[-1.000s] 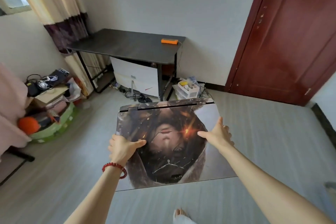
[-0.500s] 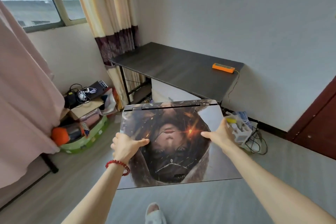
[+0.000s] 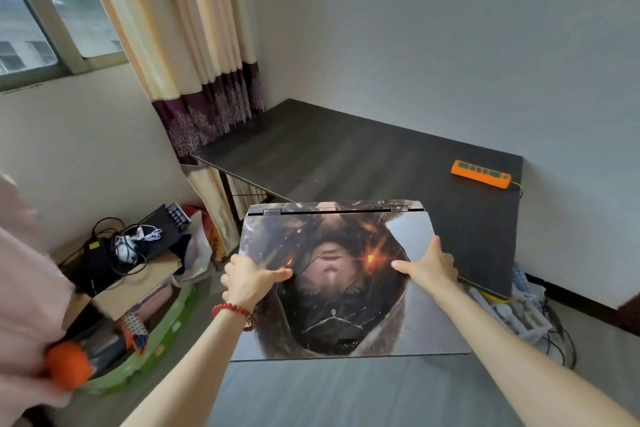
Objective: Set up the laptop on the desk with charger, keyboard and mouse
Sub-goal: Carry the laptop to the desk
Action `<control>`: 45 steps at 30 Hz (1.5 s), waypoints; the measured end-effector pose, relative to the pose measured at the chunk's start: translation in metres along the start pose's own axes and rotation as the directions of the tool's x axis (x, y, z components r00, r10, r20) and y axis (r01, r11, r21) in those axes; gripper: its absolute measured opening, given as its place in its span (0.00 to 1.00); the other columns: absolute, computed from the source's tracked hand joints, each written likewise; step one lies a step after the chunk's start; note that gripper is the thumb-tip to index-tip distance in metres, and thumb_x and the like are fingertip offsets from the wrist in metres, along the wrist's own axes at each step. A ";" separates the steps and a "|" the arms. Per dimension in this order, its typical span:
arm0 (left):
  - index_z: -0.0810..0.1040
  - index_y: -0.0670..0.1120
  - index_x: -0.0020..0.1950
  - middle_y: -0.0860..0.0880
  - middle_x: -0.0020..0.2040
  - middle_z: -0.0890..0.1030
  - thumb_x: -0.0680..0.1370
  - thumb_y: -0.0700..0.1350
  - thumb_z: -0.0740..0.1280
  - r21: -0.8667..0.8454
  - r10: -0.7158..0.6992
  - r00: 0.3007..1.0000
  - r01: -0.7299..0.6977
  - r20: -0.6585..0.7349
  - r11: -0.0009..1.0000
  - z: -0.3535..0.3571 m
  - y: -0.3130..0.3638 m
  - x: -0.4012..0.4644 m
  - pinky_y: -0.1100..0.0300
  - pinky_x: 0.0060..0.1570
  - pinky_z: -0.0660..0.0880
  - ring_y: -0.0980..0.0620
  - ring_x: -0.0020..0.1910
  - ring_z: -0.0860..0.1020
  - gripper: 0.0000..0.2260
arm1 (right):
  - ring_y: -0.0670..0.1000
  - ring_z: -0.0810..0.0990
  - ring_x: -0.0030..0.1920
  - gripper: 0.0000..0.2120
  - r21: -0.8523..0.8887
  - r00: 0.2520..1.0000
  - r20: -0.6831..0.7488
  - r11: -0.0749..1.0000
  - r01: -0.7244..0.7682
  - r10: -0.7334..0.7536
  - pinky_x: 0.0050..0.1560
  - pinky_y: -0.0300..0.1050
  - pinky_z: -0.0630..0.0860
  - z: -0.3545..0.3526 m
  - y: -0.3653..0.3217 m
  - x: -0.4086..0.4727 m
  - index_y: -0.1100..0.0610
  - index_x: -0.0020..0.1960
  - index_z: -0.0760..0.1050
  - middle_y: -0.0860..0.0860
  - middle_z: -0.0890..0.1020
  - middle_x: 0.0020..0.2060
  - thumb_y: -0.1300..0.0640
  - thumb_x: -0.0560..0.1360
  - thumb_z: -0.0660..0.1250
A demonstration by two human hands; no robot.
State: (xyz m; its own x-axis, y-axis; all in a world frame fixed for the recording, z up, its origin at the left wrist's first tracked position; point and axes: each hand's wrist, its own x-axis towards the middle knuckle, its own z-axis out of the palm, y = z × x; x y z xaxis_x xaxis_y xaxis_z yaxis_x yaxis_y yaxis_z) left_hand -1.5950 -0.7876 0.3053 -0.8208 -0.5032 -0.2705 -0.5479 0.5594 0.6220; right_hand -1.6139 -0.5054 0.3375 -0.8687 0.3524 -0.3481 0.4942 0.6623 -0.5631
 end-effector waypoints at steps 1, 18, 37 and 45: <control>0.60 0.41 0.69 0.40 0.66 0.67 0.59 0.62 0.77 0.007 -0.010 1.000 0.010 0.006 1.000 0.006 0.008 0.026 0.45 0.62 0.67 0.40 0.64 0.66 0.48 | 0.65 0.65 0.67 0.50 -0.005 1.000 -0.002 1.000 -0.012 0.012 0.65 0.62 0.66 0.005 -0.013 0.023 0.53 0.75 0.44 0.62 0.61 0.70 0.44 0.66 0.73; 0.61 0.37 0.66 0.39 0.63 0.69 0.60 0.61 0.77 0.151 -0.042 0.992 0.024 0.118 0.988 0.034 0.167 0.401 0.46 0.61 0.70 0.40 0.63 0.68 0.47 | 0.65 0.65 0.67 0.49 0.055 0.983 0.063 0.983 -0.177 0.173 0.65 0.63 0.66 0.081 -0.227 0.332 0.51 0.74 0.45 0.62 0.61 0.70 0.46 0.66 0.74; 0.65 0.39 0.65 0.40 0.62 0.71 0.63 0.55 0.78 0.114 0.098 0.810 -0.199 0.578 0.973 0.162 0.343 0.672 0.44 0.62 0.71 0.40 0.61 0.71 0.39 | 0.65 0.64 0.68 0.44 0.256 0.824 -0.098 0.814 -0.521 0.559 0.67 0.62 0.64 0.090 -0.296 0.542 0.56 0.73 0.49 0.62 0.65 0.68 0.51 0.68 0.74; 0.62 0.38 0.67 0.39 0.65 0.70 0.62 0.57 0.77 0.170 0.013 0.829 -0.130 0.560 0.977 0.233 0.375 0.696 0.43 0.65 0.68 0.38 0.64 0.69 0.43 | 0.64 0.67 0.65 0.40 0.285 0.788 -0.072 0.770 -0.571 0.611 0.65 0.63 0.65 0.085 -0.265 0.621 0.54 0.71 0.52 0.61 0.67 0.65 0.52 0.68 0.73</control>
State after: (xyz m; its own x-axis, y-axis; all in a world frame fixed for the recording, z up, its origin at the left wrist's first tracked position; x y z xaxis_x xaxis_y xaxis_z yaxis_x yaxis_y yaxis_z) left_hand -2.4096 -0.7743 0.1788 -0.7775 -0.0413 -0.6275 -0.4563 0.7237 0.5178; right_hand -2.2818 -0.5187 0.2069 -0.3852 0.7299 -0.5647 0.8857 0.1207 -0.4482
